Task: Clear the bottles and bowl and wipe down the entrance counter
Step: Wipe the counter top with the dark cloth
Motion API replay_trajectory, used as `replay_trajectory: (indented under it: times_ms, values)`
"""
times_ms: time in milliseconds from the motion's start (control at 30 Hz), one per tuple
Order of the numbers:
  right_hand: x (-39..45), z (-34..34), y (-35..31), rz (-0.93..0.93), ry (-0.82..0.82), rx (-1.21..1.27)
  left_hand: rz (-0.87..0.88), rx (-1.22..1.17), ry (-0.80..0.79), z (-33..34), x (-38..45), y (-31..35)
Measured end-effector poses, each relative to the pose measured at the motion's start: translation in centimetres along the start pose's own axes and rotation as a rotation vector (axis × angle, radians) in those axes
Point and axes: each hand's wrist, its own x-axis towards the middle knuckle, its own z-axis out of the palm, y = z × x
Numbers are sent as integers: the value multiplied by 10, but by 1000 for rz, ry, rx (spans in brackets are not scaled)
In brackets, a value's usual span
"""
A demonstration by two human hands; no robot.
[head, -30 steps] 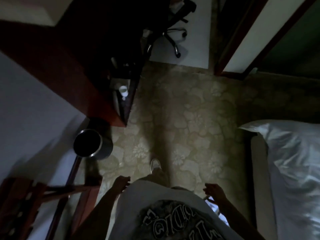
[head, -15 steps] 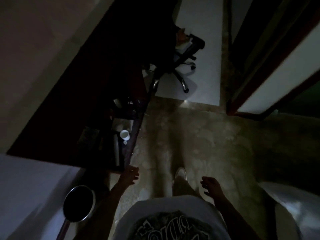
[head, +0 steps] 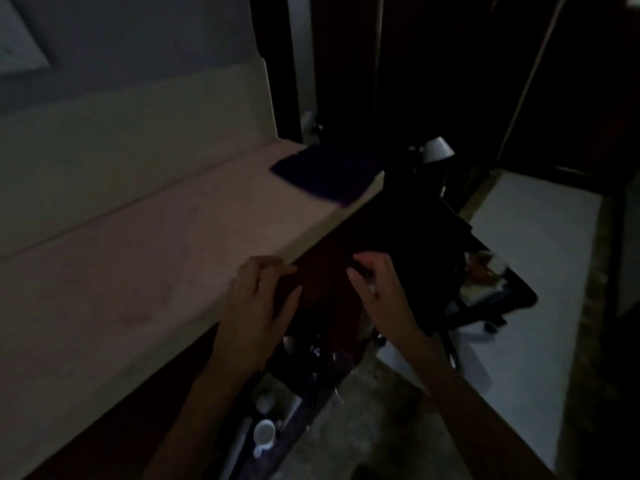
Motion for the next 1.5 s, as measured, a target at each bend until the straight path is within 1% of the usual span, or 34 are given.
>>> replay_trajectory:
  times_ms: [67, 100, 167, 233, 300, 367, 433, 600, 733, 867, 933, 1033, 1133, 1367, 1433, 1500]
  values:
    - [69, -6, -15, -234, -54, -145, 4, 110, 24, 10, 42, -7]
    - [99, -10, -23, -322, -107, -234, -7, 151, 24, 17, 58, -12]
    - [156, -12, -29, -422, -205, -379, -21, 220, 1, 31, 87, -17]
    - [203, -10, -26, -465, -282, -442, -38, 262, -39, 45, 109, -19]
    - [244, -3, -14, -484, -401, -534, -81, 292, -45, 56, 120, -21]
    - [273, 4, 5, -512, -536, -670, -119, 350, -54, 64, 124, -23]
    - [290, 11, 22, -556, -638, -761, -116, 446, -82, 71, 124, -26]
    - [319, 18, 29, -700, -750, -782, -150, 615, -144, 75, 131, -17]
    - [336, 8, 29, -914, -763, -821, -248, 627, -193, 73, 134, -5]
    - [342, -6, 30, -1098, -802, -730, -315, 679, -254, 72, 137, -1]
    - [349, -7, 36, -1094, -838, -678, -322, 725, -264, 74, 139, 0]
    - [357, 9, 44, -956, -949, -620, -310, 757, -284, 76, 138, -3]
    - [380, 46, 35, -866, -1029, -648, -300, 739, -279, 76, 139, -7]
    - [441, 158, 4, -814, -989, -712, -257, 738, -242, 75, 138, -15]
    - [446, 171, 1, -803, -984, -717, -261, 750, -259, 75, 138, -16]
    - [442, 170, 1, -794, -979, -725, -255, 772, -264, 76, 137, -17]
